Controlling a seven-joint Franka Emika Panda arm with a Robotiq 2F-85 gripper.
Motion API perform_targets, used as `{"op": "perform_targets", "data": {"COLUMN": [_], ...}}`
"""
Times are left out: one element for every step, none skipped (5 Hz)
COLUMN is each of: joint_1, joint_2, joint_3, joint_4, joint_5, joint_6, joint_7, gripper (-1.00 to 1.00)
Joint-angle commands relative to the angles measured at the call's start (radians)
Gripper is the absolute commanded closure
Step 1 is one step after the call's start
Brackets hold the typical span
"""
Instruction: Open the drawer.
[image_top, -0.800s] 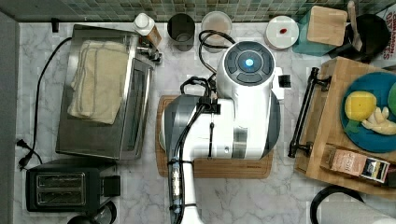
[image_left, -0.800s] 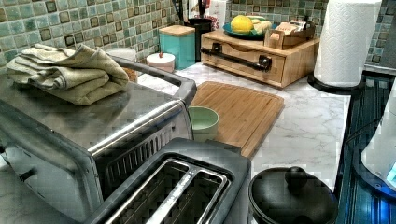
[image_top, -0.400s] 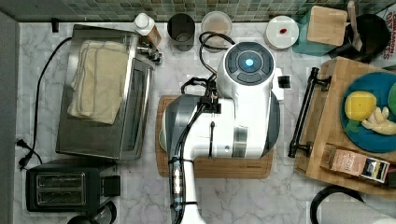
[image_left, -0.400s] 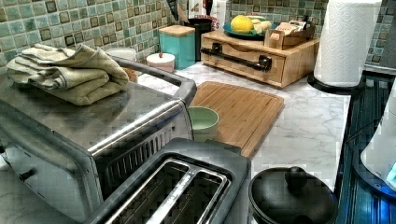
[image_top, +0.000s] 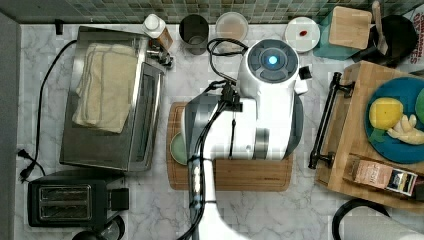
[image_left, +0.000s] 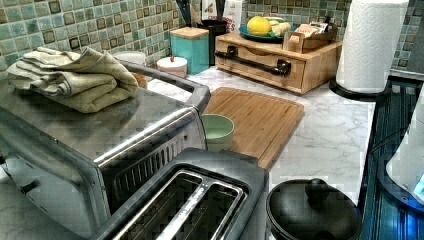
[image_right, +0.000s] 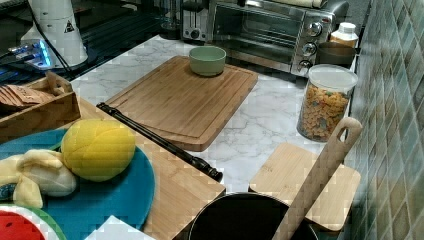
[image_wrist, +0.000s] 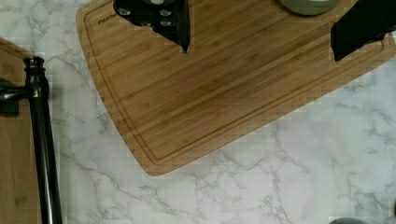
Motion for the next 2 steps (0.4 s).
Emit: {"op": "perform_targets", "data": {"joint_1": [-0.103,-0.100], "joint_2": [0.189,0.170], "joint_3": [-0.059,-0.078], "joint_4": [0.241,0.195], "joint_5": [-0.068,-0.117], "joint_6": [-0.033,0.045], "joint_7": [-0.258,-0.273], "gripper": [-1.00,-1.00]}}
